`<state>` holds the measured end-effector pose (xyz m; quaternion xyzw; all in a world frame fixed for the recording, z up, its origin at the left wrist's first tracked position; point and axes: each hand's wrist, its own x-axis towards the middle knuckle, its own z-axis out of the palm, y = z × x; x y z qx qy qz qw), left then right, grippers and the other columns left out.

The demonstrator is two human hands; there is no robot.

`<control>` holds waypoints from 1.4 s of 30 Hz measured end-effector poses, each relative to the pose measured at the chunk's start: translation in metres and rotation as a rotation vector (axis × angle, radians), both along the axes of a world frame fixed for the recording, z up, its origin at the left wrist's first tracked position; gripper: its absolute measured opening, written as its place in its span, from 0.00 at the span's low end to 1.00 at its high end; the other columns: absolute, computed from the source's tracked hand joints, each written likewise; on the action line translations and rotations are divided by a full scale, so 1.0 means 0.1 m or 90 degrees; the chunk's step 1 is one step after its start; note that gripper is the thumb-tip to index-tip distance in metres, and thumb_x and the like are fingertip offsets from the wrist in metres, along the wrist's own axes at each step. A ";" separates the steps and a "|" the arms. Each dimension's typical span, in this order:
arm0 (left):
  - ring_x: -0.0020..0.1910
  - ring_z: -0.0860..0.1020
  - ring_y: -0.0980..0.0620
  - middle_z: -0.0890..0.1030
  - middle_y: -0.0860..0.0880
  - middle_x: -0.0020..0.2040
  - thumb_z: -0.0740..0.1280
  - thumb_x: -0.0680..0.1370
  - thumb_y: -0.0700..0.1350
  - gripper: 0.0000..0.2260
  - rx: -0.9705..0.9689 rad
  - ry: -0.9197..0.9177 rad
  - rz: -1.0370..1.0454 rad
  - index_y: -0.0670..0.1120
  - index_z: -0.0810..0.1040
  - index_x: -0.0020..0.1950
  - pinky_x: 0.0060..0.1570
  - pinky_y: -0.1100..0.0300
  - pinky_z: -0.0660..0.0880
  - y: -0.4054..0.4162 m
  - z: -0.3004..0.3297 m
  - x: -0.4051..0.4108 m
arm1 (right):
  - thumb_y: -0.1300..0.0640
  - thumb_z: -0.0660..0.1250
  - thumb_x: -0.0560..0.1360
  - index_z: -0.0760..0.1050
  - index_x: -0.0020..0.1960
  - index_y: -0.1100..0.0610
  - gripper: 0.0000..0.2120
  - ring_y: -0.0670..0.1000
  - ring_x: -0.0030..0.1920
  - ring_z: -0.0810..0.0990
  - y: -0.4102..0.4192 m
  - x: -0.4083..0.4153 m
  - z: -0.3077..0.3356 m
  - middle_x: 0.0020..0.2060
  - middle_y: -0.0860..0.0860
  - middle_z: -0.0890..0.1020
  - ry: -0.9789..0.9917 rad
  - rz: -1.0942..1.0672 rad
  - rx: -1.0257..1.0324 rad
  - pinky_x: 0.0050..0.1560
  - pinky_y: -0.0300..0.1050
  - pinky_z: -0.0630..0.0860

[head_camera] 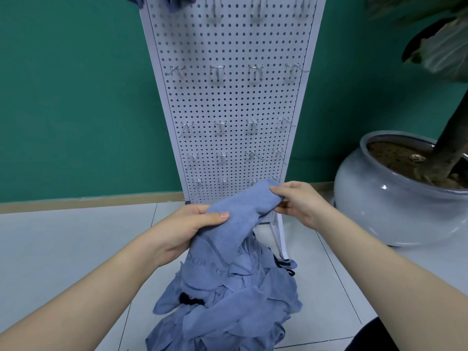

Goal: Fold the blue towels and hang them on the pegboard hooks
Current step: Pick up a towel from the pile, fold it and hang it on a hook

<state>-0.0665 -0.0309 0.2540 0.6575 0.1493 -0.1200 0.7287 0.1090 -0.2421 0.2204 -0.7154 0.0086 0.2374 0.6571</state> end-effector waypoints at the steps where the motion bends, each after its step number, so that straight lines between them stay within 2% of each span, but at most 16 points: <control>1: 0.55 0.85 0.45 0.86 0.40 0.57 0.76 0.74 0.46 0.16 -0.009 -0.017 -0.008 0.40 0.85 0.58 0.53 0.57 0.80 0.02 0.01 0.00 | 0.59 0.74 0.78 0.75 0.54 0.61 0.10 0.55 0.44 0.82 0.01 -0.01 -0.01 0.50 0.60 0.83 -0.003 0.004 -0.016 0.39 0.44 0.81; 4: 0.55 0.85 0.46 0.85 0.40 0.58 0.72 0.74 0.45 0.17 -0.040 -0.081 0.005 0.40 0.85 0.60 0.51 0.59 0.80 0.08 0.05 0.00 | 0.58 0.73 0.78 0.77 0.59 0.59 0.12 0.53 0.46 0.81 0.06 -0.11 0.05 0.52 0.57 0.83 -0.124 0.019 -0.140 0.39 0.42 0.79; 6: 0.52 0.84 0.46 0.85 0.39 0.57 0.70 0.74 0.45 0.17 -0.052 -0.126 0.028 0.38 0.84 0.60 0.50 0.59 0.81 0.12 0.08 0.01 | 0.62 0.68 0.78 0.77 0.65 0.54 0.15 0.48 0.54 0.81 0.11 -0.23 0.15 0.59 0.51 0.83 -0.256 0.057 -0.187 0.48 0.38 0.78; 8: 0.51 0.83 0.45 0.85 0.38 0.55 0.69 0.74 0.45 0.18 -0.058 -0.158 0.051 0.36 0.82 0.60 0.50 0.58 0.81 0.16 0.11 0.02 | 0.66 0.64 0.76 0.73 0.70 0.46 0.26 0.44 0.67 0.76 0.15 -0.41 0.28 0.67 0.45 0.79 -0.351 0.171 -0.137 0.63 0.39 0.74; 11: 0.50 0.82 0.44 0.84 0.38 0.53 0.67 0.73 0.44 0.19 -0.081 -0.195 0.068 0.34 0.81 0.60 0.50 0.57 0.80 0.21 0.13 0.03 | 0.60 0.66 0.73 0.64 0.77 0.38 0.37 0.36 0.75 0.64 0.24 -0.71 0.44 0.76 0.36 0.67 -0.430 0.354 -0.131 0.73 0.38 0.63; 14: 0.49 0.82 0.41 0.84 0.36 0.53 0.66 0.70 0.42 0.20 -0.129 -0.216 0.062 0.36 0.83 0.59 0.48 0.55 0.81 0.22 0.17 0.01 | 0.62 0.72 0.75 0.62 0.80 0.44 0.38 0.27 0.68 0.67 0.39 -0.95 0.43 0.71 0.34 0.70 -0.491 0.345 -0.098 0.66 0.26 0.65; 19: 0.45 0.79 0.40 0.82 0.36 0.48 0.60 0.64 0.38 0.22 -0.142 -0.240 0.068 0.36 0.83 0.54 0.45 0.54 0.79 0.21 0.18 0.01 | 0.63 0.72 0.74 0.71 0.76 0.48 0.32 0.39 0.66 0.76 0.56 -1.00 0.32 0.67 0.42 0.78 -0.588 0.220 -0.075 0.66 0.43 0.75; 23: 0.47 0.74 0.39 0.79 0.35 0.48 0.60 0.63 0.37 0.25 -0.092 -0.239 0.087 0.30 0.79 0.57 0.48 0.49 0.72 0.23 0.22 0.01 | 0.67 0.68 0.75 0.74 0.73 0.52 0.27 0.34 0.65 0.75 0.60 -1.04 0.36 0.63 0.36 0.79 -0.618 0.192 -0.057 0.64 0.32 0.70; 25: 0.45 0.76 0.41 0.80 0.36 0.46 0.60 0.63 0.37 0.24 -0.038 -0.232 0.084 0.31 0.79 0.56 0.47 0.50 0.73 0.23 0.24 -0.01 | 0.63 0.66 0.74 0.76 0.72 0.54 0.26 0.32 0.64 0.75 0.60 -1.06 0.38 0.62 0.35 0.78 -0.617 0.160 -0.051 0.64 0.29 0.69; 27: 0.40 0.78 0.46 0.81 0.40 0.44 0.62 0.65 0.38 0.22 0.020 -0.218 0.094 0.32 0.78 0.57 0.41 0.57 0.75 0.22 0.28 -0.03 | 0.59 0.64 0.73 0.77 0.71 0.54 0.26 0.34 0.63 0.77 0.60 -1.09 0.41 0.62 0.37 0.79 -0.610 0.133 -0.065 0.64 0.31 0.71; 29: 0.39 0.79 0.53 0.83 0.47 0.44 0.67 0.70 0.40 0.16 0.105 -0.220 0.125 0.38 0.78 0.57 0.40 0.61 0.75 0.17 0.31 -0.04 | 0.57 0.64 0.72 0.80 0.68 0.53 0.25 0.38 0.56 0.81 0.60 -1.12 0.48 0.56 0.38 0.83 -0.600 0.090 -0.078 0.60 0.34 0.75; 32: 0.41 0.78 0.56 0.81 0.50 0.49 0.73 0.76 0.39 0.12 0.348 -0.331 0.276 0.48 0.78 0.58 0.44 0.64 0.76 0.07 0.33 -0.06 | 0.56 0.64 0.70 0.85 0.56 0.47 0.19 0.42 0.37 0.77 0.58 -1.11 0.61 0.36 0.37 0.82 -0.578 0.010 -0.092 0.43 0.41 0.75; 35: 0.46 0.79 0.54 0.80 0.55 0.49 0.69 0.77 0.46 0.11 0.520 -0.482 0.269 0.51 0.81 0.60 0.48 0.64 0.75 -0.10 0.37 -0.15 | 0.58 0.67 0.71 0.80 0.38 0.42 0.11 0.46 0.30 0.69 0.54 -1.07 0.78 0.27 0.41 0.77 -0.569 -0.041 -0.138 0.35 0.44 0.69; 37: 0.53 0.79 0.56 0.80 0.57 0.54 0.68 0.78 0.50 0.15 0.548 -0.502 0.210 0.51 0.80 0.64 0.53 0.67 0.74 -0.23 0.39 -0.19 | 0.57 0.68 0.71 0.73 0.31 0.44 0.13 0.47 0.30 0.69 0.51 -1.06 0.93 0.26 0.42 0.75 -0.574 -0.056 -0.172 0.34 0.46 0.67; 39: 0.59 0.77 0.59 0.78 0.58 0.59 0.69 0.78 0.52 0.19 0.563 -0.500 0.201 0.52 0.77 0.68 0.58 0.71 0.70 -0.32 0.45 -0.18 | 0.56 0.68 0.70 0.73 0.31 0.48 0.10 0.48 0.29 0.67 0.50 -1.06 1.06 0.25 0.46 0.74 -0.575 -0.061 -0.170 0.32 0.49 0.70; 42: 0.59 0.76 0.61 0.78 0.58 0.58 0.71 0.78 0.48 0.18 0.555 -0.518 0.250 0.53 0.77 0.68 0.57 0.74 0.68 -0.38 0.58 -0.09 | 0.55 0.68 0.69 0.71 0.31 0.52 0.10 0.49 0.29 0.63 0.49 -1.04 1.27 0.24 0.50 0.70 -0.581 -0.060 -0.160 0.31 0.50 0.68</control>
